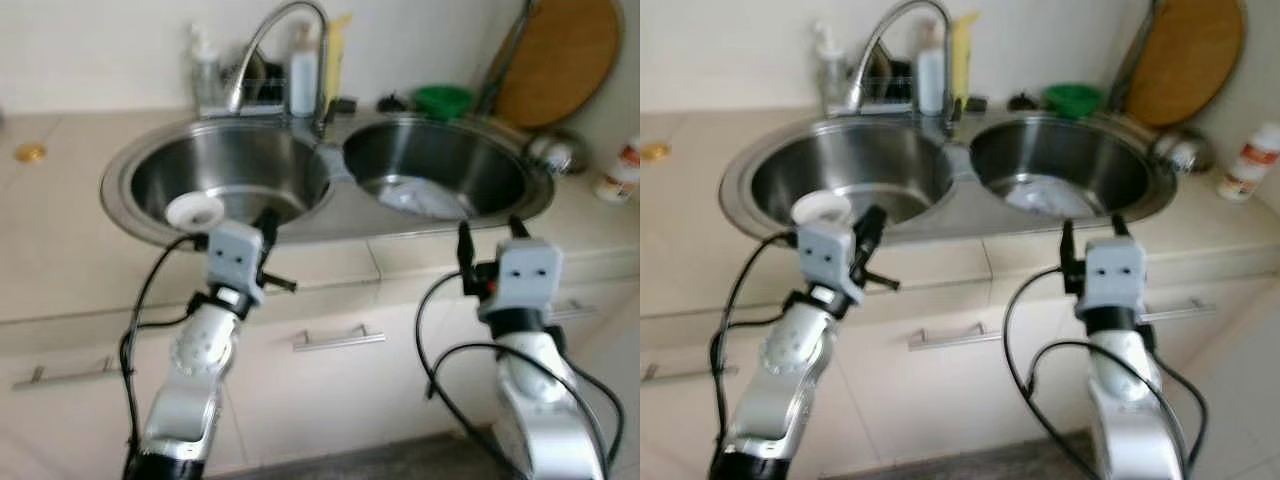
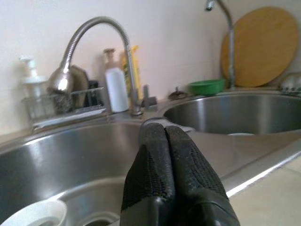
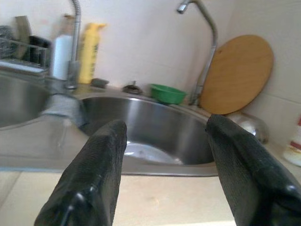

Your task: Kitchen organization

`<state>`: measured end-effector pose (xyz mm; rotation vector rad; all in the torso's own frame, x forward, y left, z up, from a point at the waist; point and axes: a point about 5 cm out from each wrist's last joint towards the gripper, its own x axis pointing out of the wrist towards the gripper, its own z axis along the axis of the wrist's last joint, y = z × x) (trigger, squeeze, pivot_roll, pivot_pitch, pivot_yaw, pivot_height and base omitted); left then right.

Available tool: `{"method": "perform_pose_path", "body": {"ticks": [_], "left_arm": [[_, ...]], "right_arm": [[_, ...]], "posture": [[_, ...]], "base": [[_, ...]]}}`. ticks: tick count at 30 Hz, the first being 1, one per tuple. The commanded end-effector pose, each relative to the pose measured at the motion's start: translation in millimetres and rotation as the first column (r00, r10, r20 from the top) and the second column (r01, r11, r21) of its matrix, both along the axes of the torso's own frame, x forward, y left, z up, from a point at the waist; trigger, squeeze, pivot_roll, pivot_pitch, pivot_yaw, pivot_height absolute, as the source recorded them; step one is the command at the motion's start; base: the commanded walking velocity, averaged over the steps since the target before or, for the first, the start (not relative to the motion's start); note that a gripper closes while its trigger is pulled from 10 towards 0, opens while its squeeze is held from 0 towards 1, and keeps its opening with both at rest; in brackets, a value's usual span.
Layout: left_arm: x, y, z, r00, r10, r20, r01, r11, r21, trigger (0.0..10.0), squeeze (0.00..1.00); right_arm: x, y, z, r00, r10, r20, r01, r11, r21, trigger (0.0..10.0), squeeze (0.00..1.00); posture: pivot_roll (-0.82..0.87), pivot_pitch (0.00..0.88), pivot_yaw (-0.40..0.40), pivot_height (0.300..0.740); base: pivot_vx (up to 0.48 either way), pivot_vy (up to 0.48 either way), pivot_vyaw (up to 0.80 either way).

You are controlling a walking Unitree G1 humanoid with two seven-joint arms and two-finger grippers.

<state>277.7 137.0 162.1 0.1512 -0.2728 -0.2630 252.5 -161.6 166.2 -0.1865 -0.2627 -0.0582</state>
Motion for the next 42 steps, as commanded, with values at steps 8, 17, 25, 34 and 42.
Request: {"method": "perform_pose_path", "body": {"ticks": [8,17,25,34,42], "left_arm": [[-1.0,-5.7,1.3,1.000,-0.015,0.017,0.015,1.000,0.011,10.0,0.00],[-0.9,-6.8,0.7,1.000,-0.015,0.019,0.015,1.000,0.025,10.0,0.00],[-0.7,-6.5,1.2,1.000,-0.015,0.023,0.015,1.000,0.002,10.0,0.00],[-0.4,-6.8,1.0,1.000,-0.019,0.024,0.019,1.000,0.008,10.0,0.00],[-0.7,-8.2,-0.6,1.000,-0.025,0.017,0.024,1.000,0.019,10.0,0.00]], "right_arm": [[-3.3,-9.5,3.7,0.999,-0.051,0.011,0.051,0.998,-0.027,10.0,0.00],[-2.1,-8.8,0.6,0.998,-0.065,0.005,0.065,0.998,-0.021,10.0,0.00],[-1.5,-13.9,-1.6,0.996,-0.090,-0.001,0.090,0.996,-0.017,10.0,0.00],[0.7,-14.3,-2.3,0.995,-0.099,-0.002,0.099,0.995,-0.010,10.0,0.00],[1.4,-17.4,-4.3,0.993,-0.114,-0.008,0.114,0.993,-0.006,10.0,0.00]], "posture": [[0.13,0.000,-0.052,0.740],[0.12,0.000,-0.053,0.740],[0.12,0.000,-0.051,0.740],[0.12,0.000,-0.050,0.740],[0.12,0.000,-0.048,0.740]], "base": [[0.000,0.000,-0.80],[0.000,-0.147,-0.80],[0.000,-0.353,-0.80],[0.000,0.000,-0.80],[0.000,0.000,-0.80]]}}
